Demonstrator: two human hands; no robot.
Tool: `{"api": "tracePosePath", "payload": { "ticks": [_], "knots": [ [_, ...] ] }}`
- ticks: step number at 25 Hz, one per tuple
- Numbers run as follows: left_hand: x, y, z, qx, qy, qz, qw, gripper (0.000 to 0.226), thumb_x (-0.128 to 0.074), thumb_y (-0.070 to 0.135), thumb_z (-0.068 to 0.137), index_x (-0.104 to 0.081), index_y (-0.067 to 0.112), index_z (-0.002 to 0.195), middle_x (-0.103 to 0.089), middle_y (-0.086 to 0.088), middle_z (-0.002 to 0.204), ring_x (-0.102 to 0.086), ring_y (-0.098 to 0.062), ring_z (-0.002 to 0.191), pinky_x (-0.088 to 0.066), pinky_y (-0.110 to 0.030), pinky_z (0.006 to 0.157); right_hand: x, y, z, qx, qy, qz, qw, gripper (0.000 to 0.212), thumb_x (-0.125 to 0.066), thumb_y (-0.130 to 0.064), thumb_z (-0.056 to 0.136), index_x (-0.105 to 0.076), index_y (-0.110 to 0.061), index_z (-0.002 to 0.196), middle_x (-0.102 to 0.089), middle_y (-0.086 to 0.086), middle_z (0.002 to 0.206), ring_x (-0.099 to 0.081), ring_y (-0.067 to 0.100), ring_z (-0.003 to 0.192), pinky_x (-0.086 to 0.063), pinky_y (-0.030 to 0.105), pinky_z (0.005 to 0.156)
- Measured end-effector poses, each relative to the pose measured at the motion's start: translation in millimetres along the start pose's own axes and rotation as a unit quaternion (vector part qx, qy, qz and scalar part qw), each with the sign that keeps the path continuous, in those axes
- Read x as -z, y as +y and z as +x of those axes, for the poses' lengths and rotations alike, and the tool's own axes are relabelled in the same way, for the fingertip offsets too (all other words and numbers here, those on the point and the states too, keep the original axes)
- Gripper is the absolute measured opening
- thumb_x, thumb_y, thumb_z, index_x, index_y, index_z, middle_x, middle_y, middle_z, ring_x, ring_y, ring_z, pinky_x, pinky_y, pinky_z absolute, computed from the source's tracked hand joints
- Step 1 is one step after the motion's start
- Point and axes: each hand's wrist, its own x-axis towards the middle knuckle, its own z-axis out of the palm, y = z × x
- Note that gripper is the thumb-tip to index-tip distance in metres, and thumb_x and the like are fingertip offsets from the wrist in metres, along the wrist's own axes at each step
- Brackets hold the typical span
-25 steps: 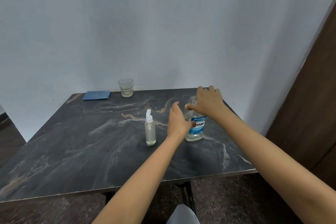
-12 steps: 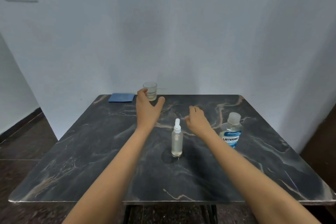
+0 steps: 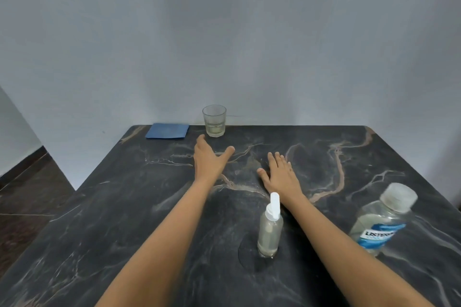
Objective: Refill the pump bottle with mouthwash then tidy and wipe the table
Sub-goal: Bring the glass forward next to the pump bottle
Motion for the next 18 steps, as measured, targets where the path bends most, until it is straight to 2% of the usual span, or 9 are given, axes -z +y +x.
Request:
{"api": "tracePosePath", "payload": {
  "ticks": [4, 9, 14, 18],
  "knots": [
    [-29.5, -6.3, 60.2, 0.011, 0.014, 0.009, 1.0, 0.107, -0.08, 0.042, 0.071, -0.014, 0.004, 0.147, -0.027, -0.019, 0.149, -0.027, -0.035, 0.137, -0.028, -0.044, 0.111, -5.0, 2.9, 2.9, 0.011, 0.007, -0.029, 0.999, 0.071, -0.021, -0.059, 0.096, -0.015, -0.017, 0.153, -0.011, 0.01, 0.16, -0.006, 0.023, 0.149, -0.002, 0.037, 0.121],
    [-57.4, -16.3, 119.0, 0.035, 0.033, -0.014, 0.999, 0.114, -0.086, 0.035, 0.065, -0.013, 0.004, 0.146, -0.026, -0.019, 0.148, -0.026, -0.036, 0.136, -0.03, -0.047, 0.112, -4.3, 0.4, 0.6, 0.015, 0.013, -0.038, 0.999, 0.069, -0.02, -0.058, 0.097, -0.017, -0.016, 0.152, -0.012, 0.008, 0.16, -0.005, 0.021, 0.149, -0.001, 0.036, 0.12],
    [-68.3, -27.8, 153.8, 0.057, 0.066, -0.059, 0.994, 0.106, -0.087, 0.026, 0.064, -0.02, 0.006, 0.143, -0.034, -0.017, 0.144, -0.034, -0.034, 0.132, -0.038, -0.042, 0.106, -6.3, 2.6, 3.1, 0.014, 0.022, -0.041, 0.999, 0.066, -0.022, -0.055, 0.098, -0.02, -0.017, 0.152, -0.014, 0.006, 0.16, -0.006, 0.019, 0.148, -0.001, 0.034, 0.12],
    [-63.3, -30.8, 162.1, 0.082, 0.061, -0.095, 0.99, 0.089, -0.086, 0.024, 0.066, -0.034, 0.008, 0.137, -0.045, -0.013, 0.137, -0.045, -0.03, 0.124, -0.041, -0.031, 0.094, -7.9, 2.3, 4.1, 0.012, 0.029, -0.029, 0.999, 0.066, -0.025, -0.055, 0.097, -0.023, -0.017, 0.151, -0.016, 0.006, 0.159, -0.009, 0.019, 0.148, -0.004, 0.035, 0.121]
  ]
}}
